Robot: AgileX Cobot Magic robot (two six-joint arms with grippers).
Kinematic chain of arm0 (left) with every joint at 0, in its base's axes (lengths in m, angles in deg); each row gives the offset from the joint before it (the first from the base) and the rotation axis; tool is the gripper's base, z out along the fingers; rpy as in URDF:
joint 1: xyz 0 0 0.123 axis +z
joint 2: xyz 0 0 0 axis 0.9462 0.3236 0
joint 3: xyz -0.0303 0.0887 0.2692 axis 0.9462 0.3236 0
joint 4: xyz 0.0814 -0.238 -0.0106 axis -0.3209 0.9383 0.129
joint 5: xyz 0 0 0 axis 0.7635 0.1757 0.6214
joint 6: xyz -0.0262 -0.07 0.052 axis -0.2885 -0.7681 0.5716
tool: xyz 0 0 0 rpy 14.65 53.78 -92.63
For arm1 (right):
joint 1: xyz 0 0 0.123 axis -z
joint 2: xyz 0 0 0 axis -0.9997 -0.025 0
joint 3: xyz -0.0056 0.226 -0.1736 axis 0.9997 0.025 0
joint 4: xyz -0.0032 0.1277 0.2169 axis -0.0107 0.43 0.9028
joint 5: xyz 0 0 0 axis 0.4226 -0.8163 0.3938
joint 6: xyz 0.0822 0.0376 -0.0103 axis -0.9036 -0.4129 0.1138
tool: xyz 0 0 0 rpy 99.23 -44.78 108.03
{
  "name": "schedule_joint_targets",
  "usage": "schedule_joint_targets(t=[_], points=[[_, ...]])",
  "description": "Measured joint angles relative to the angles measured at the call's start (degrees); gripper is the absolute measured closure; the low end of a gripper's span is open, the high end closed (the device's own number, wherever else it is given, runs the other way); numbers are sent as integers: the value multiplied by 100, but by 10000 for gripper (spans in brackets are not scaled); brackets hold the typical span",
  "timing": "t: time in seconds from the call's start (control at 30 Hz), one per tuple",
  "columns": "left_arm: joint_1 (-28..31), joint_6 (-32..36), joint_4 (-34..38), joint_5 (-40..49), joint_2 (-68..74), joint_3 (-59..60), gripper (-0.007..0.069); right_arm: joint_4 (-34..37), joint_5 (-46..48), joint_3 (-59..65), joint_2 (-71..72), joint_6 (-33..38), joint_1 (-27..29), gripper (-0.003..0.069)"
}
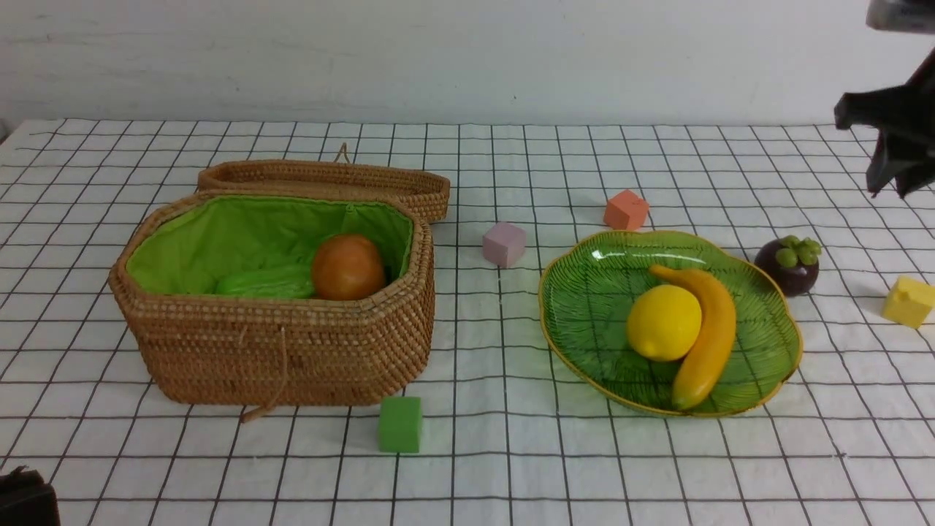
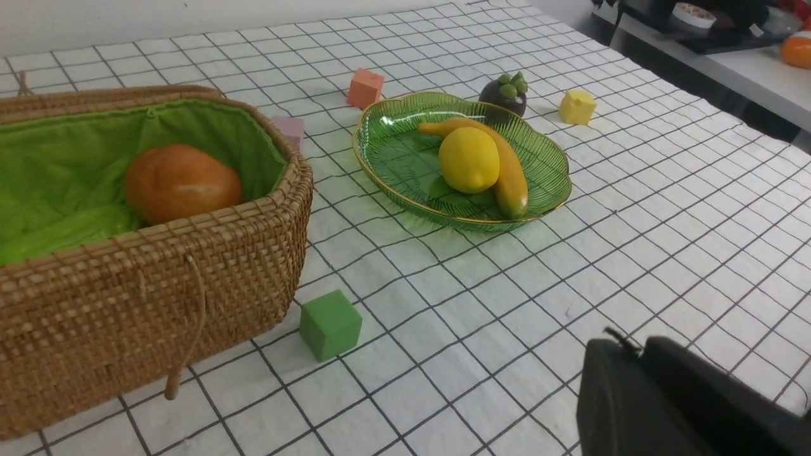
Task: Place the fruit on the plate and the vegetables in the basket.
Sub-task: Use the right arm to grab a mangosteen and put it into the right plate
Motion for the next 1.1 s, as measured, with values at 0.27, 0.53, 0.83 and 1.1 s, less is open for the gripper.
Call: schedule_joint_targets(t=[0.27,0.53,0.83,1.1], points=[[0,-125,96,-68,0,0,579,459,-1201,10,-1209,-125,47,-14],[0,-243,114,-93,0,0,579,481,-1703,10,-1713,-323,47,24],[0,-256,217,-87,0,0,579,461,-2030,10,-1919,-452,114,36],[0,-256,241,-82,0,0,579,461,-2188,-10,-2017,-463,130,77]])
